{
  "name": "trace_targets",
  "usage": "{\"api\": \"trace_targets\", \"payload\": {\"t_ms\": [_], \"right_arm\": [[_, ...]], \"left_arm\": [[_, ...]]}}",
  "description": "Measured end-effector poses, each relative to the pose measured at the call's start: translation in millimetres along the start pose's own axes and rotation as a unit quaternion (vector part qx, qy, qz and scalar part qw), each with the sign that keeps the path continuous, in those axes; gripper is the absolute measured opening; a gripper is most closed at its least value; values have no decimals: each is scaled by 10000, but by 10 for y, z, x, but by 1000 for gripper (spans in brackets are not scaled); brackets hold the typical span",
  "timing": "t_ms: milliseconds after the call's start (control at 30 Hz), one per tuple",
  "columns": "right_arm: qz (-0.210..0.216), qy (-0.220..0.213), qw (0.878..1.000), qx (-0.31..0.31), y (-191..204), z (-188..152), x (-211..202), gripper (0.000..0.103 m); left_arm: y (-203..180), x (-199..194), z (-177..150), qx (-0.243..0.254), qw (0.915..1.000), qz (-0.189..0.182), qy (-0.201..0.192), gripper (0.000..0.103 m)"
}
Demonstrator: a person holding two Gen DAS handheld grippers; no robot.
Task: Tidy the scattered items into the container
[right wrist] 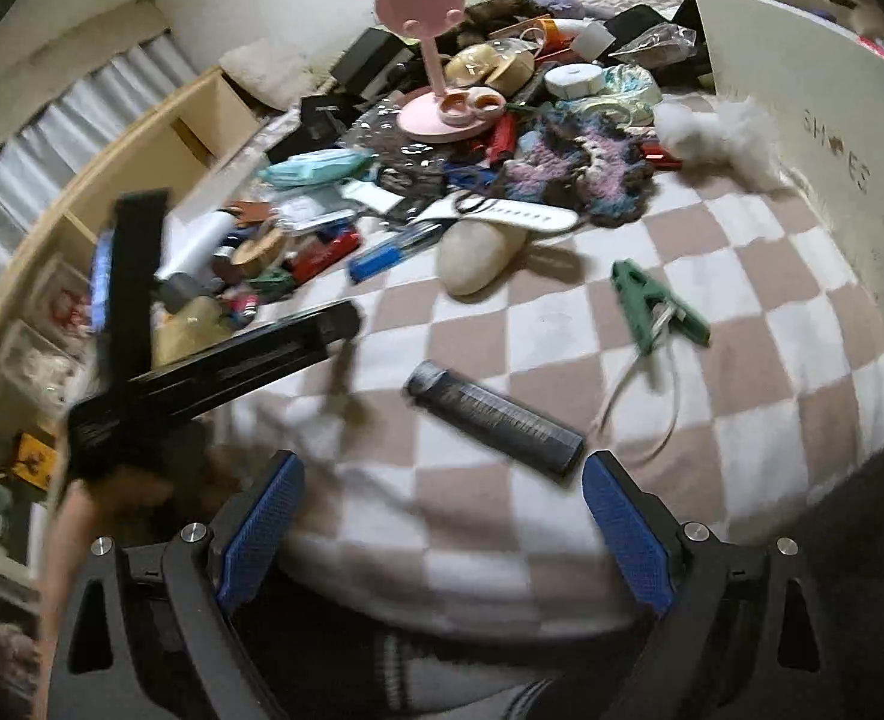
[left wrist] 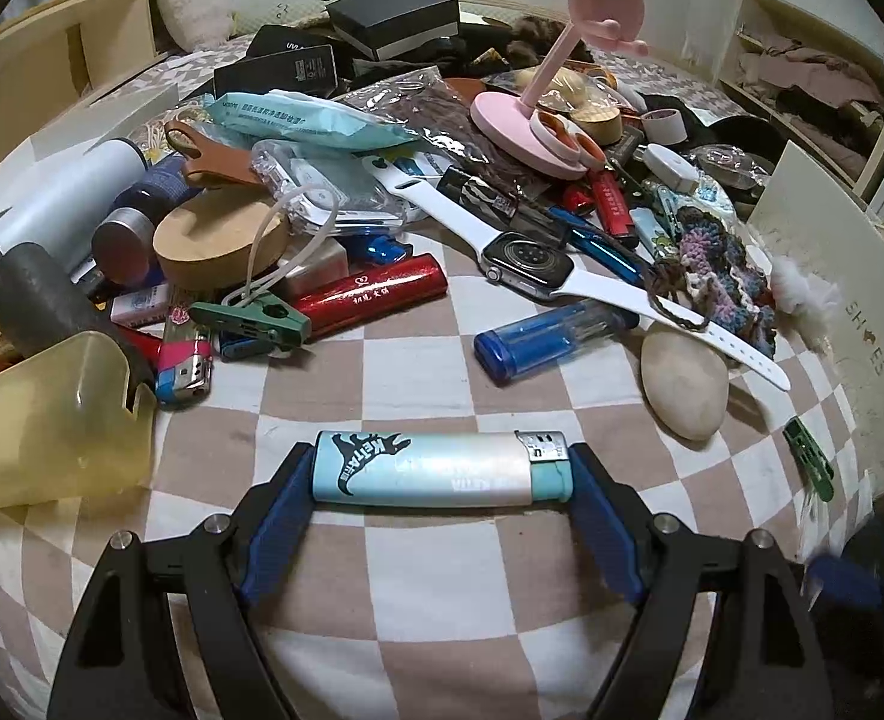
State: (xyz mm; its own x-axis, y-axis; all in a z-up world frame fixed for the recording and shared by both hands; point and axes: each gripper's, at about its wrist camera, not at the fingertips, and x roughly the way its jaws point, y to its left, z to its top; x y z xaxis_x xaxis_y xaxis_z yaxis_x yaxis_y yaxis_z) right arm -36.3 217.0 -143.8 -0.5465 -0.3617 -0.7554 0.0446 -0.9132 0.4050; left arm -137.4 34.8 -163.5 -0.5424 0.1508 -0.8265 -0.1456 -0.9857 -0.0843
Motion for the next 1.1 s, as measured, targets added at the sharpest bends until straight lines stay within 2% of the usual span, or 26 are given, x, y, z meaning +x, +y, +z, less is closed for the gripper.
{"api": "trace_targets", "payload": {"t_ms": [67,167,233,367,500,633,900,1100], "right_arm": [[-237,-160,9996,-86,-69,122,43,94],[-441,-293,9985,124,-241,353,38,94],[-149,-438,9984,314,-268,361,-92,94],[262,-81,9991,312,-113,97,-175,94],[321,306,9987,241,-13,-109,-34,94],[189,279,9990,300,-100,-66,79,94],[-252,-41,9991,343,-279,270,119,94],[10,57,9987,500,-212,113,-38,94]], "left_arm": [[5,-3,-3,-14,10000,-12,1,82],[-4,2,2,-10,10000,-1,7,82],[-10,6,6,0,10000,10,12,82],[-18,11,14,8,10000,30,17,82],[-9,3,7,4,10000,3,9,82],[-12,8,9,21,10000,10,10,82],[-10,16,11,18,10000,4,14,82],[-8,17,13,40,10000,27,19,82]]}}
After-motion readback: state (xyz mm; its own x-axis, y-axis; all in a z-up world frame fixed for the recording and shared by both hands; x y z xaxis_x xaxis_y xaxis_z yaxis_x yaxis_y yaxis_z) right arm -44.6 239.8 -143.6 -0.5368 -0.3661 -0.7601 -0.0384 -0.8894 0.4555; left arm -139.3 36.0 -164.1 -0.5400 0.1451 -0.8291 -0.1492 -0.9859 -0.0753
